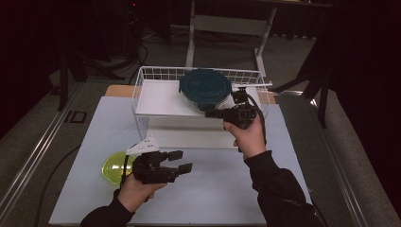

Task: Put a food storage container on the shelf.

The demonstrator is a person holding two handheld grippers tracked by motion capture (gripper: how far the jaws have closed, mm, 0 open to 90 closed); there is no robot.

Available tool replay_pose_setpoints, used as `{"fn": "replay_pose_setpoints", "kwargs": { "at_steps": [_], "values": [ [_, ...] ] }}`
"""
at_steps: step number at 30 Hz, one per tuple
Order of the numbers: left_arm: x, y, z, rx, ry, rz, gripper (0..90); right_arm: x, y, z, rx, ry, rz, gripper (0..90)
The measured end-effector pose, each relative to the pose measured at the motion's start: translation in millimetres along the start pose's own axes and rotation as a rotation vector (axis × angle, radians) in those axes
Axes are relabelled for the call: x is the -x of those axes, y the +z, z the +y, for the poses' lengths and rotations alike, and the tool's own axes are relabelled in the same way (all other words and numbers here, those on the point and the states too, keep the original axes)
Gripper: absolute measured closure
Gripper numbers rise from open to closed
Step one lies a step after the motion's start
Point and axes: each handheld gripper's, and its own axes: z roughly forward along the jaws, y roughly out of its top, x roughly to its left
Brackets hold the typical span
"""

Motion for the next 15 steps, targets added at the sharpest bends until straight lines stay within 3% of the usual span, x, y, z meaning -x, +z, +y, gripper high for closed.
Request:
{"fn": "replay_pose_setpoints", "kwargs": {
  "at_steps": [7,11,15],
  "values": [
    [-0.1,2.7,-4.2,-0.009,0.008,-0.016,37.7,5.4,2.2,6.6,0.009,0.004,-0.02,86.1],
    [0.5,1.6,-4.7,-0.009,0.018,-0.033,37.7,4.7,1.4,4.1,0.013,-0.001,0.002,79.5],
    [0.2,-2.9,-5.7,0.0,0.027,-0.097,32.7,-3.7,-1.5,-7.8,0.019,-0.049,0.015,68.5]
  ]
}}
